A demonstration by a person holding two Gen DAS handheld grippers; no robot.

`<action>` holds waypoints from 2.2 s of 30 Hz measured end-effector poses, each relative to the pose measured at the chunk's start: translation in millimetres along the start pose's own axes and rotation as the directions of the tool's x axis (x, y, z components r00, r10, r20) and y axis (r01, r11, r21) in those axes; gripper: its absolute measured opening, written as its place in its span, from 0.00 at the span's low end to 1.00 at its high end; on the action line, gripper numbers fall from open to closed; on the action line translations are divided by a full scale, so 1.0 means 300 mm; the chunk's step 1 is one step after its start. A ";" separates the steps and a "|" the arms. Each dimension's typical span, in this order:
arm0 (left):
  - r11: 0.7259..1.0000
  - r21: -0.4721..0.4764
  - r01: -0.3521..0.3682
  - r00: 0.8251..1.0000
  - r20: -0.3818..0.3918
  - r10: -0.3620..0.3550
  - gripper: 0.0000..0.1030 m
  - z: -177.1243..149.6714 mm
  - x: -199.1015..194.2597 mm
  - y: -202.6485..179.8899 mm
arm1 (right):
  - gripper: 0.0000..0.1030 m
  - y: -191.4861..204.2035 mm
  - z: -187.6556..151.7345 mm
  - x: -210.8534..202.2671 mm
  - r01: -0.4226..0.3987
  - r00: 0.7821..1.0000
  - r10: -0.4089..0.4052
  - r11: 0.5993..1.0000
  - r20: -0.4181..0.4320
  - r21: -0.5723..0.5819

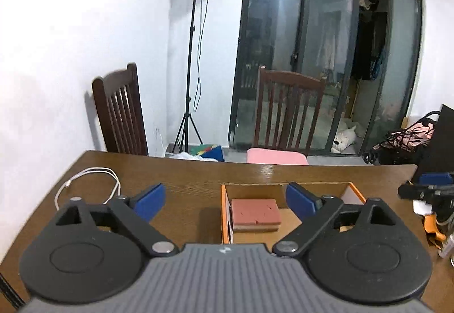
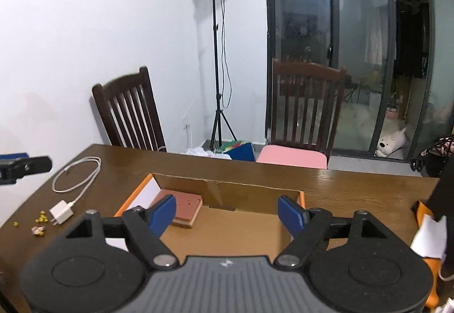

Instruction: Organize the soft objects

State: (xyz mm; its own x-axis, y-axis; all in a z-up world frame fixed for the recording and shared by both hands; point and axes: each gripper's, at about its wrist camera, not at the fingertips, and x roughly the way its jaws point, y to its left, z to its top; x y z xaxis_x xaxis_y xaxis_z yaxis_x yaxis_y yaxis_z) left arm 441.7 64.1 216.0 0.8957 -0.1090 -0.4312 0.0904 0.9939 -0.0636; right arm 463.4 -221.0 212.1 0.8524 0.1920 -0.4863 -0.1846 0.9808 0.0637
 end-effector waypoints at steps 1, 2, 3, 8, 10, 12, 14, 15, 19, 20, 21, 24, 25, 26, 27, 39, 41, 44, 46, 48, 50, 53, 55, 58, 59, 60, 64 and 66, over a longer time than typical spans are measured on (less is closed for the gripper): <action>1.000 0.006 -0.003 1.000 0.012 0.002 0.93 -0.019 -0.040 -0.005 | 0.79 -0.003 -0.010 -0.032 -0.002 1.000 0.002 1.000 0.009 0.001; 1.000 0.014 -0.007 1.000 0.022 0.006 0.93 -0.041 -0.077 -0.015 | 0.79 -0.006 -0.022 -0.069 -0.004 1.000 0.004 1.000 0.018 -0.002; 1.000 0.024 -0.009 1.000 0.028 0.008 0.94 -0.063 -0.113 -0.023 | 0.80 -0.005 -0.036 -0.102 -0.004 1.000 0.005 1.000 0.024 -0.007; 0.998 0.058 -0.002 0.998 0.055 -0.001 0.98 -0.203 -0.286 -0.062 | 0.84 0.003 -0.131 -0.253 -0.007 0.997 0.010 0.999 0.077 -0.041; 0.997 0.079 0.001 0.996 0.085 -0.008 1.00 -0.279 -0.356 -0.079 | 0.85 0.013 -0.197 -0.313 0.001 0.994 0.007 0.997 0.110 -0.073; 0.994 0.111 0.007 0.993 0.118 -0.020 1.00 -0.366 -0.416 -0.103 | 0.87 0.024 -0.281 -0.365 0.003 0.991 0.011 0.995 0.133 -0.099; 0.993 0.118 -0.018 0.992 0.128 0.003 1.00 -0.459 -0.465 -0.124 | 0.88 0.028 -0.378 -0.412 -0.018 0.990 0.032 0.995 0.138 -0.098; 0.993 0.114 -0.015 0.991 0.134 0.000 1.00 -0.499 -0.485 -0.132 | 0.88 0.034 -0.422 -0.430 -0.030 0.990 0.042 0.995 0.134 -0.094; 0.998 0.059 0.029 0.992 0.121 -0.036 1.00 -0.661 -0.550 -0.130 | 0.89 0.074 -0.617 -0.520 -0.039 0.987 0.057 0.992 0.150 -0.121; 0.998 0.045 0.042 0.992 0.118 -0.047 1.00 -0.696 -0.564 -0.134 | 0.89 0.087 -0.665 -0.542 -0.031 0.985 0.052 0.991 0.162 -0.130; 0.998 0.031 0.059 0.992 0.113 -0.062 1.00 -0.738 -0.580 -0.140 | 0.90 0.097 -0.711 -0.559 -0.024 0.985 0.046 0.992 0.168 -0.127; 0.997 -0.005 0.079 0.992 0.096 -0.079 1.00 -0.832 -0.615 -0.140 | 0.90 0.118 -0.842 -0.600 -0.026 0.988 0.037 0.997 0.151 -0.077; 0.997 -0.011 0.082 0.994 0.077 -0.081 1.00 -0.850 -0.612 -0.136 | 0.90 0.122 -0.875 -0.601 -0.030 0.990 0.038 0.998 0.137 -0.058; 0.996 -0.010 0.085 0.995 0.050 -0.084 1.00 -0.863 -0.600 -0.144 | 0.90 0.117 -0.900 -0.595 -0.032 0.992 0.037 0.999 0.123 -0.042; 0.996 0.001 0.087 0.996 0.031 -0.087 1.00 -0.866 -0.581 -0.149 | 0.90 0.115 -0.917 -0.584 -0.036 0.994 0.040 0.999 0.100 -0.037; 0.962 0.274 0.023 0.996 -0.092 0.002 0.70 -0.961 -0.342 -0.302 | 0.51 0.124 -0.929 -0.356 0.052 0.998 -0.048 0.992 0.038 -0.114; 0.962 0.265 0.067 0.993 -0.115 -0.038 0.57 -0.961 -0.323 -0.297 | 0.28 0.113 -0.923 -0.327 0.044 0.999 -0.041 0.993 0.031 -0.113; 0.967 0.236 0.093 0.993 -0.098 -0.072 0.45 -0.948 -0.300 -0.293 | 0.06 0.123 -0.922 -0.316 0.046 0.999 -0.045 0.986 0.014 -0.162; 0.972 0.230 0.045 0.997 -0.067 -0.031 0.42 -0.939 -0.276 -0.295 | 0.05 0.146 -0.929 -0.332 0.000 1.000 -0.006 0.977 -0.026 -0.213; 0.974 0.227 -0.027 0.998 -0.041 0.037 0.42 -0.930 -0.248 -0.295 | 0.06 0.186 -0.942 -0.363 -0.060 0.996 0.044 0.970 -0.072 -0.234; 0.979 0.194 -0.063 0.997 -0.024 0.069 0.45 -0.917 -0.233 -0.281 | 0.19 0.238 -0.958 -0.390 -0.151 0.985 0.127 0.964 -0.117 -0.219; 0.987 0.091 -0.132 0.991 -0.025 0.135 0.46 -0.887 -0.239 -0.227 | 0.34 0.315 -0.977 -0.427 -0.335 0.941 0.310 0.912 -0.138 -0.237; 0.990 0.043 -0.136 0.991 -0.010 0.137 0.47 -0.867 -0.272 -0.194 | 0.36 0.324 -0.962 -0.455 -0.369 0.929 0.353 0.902 -0.109 -0.223; 0.996 -0.023 -0.089 0.996 -0.009 0.089 0.55 -0.857 -0.345 -0.161 | 0.38 0.257 -0.918 -0.483 -0.344 0.939 0.342 0.922 -0.039 -0.177; 0.998 -0.049 -0.044 0.999 -0.019 0.043 0.62 -0.862 -0.369 -0.160 | 0.40 0.213 -0.902 -0.480 -0.321 0.946 0.323 0.936 -0.012 -0.144; 0.998 -0.061 0.008 0.999 -0.034 -0.010 0.66 -0.864 -0.380 -0.166 | 0.42 0.166 -0.890 -0.467 -0.295 0.955 0.297 0.950 0.006 -0.101; 0.980 -0.037 0.197 0.975 -0.096 -0.200 0.72 -0.895 -0.407 -0.256 | 0.49 -0.005 -0.881 -0.352 -0.187 0.980 0.192 0.979 -0.058 0.087; 0.966 -0.003 0.259 0.959 -0.117 -0.257 0.74 -0.914 -0.414 -0.307 | 0.50 -0.025 -0.906 -0.338 -0.183 0.977 0.194 0.976 -0.088 0.120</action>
State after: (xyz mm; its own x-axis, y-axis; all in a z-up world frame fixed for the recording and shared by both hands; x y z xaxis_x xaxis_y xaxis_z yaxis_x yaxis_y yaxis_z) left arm 202.7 -18.7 28.5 0.7847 -0.3623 -0.5029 0.3174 0.9318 -0.1760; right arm 245.5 -257.4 24.0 0.7540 0.3749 -0.5393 -0.2772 0.9260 0.2561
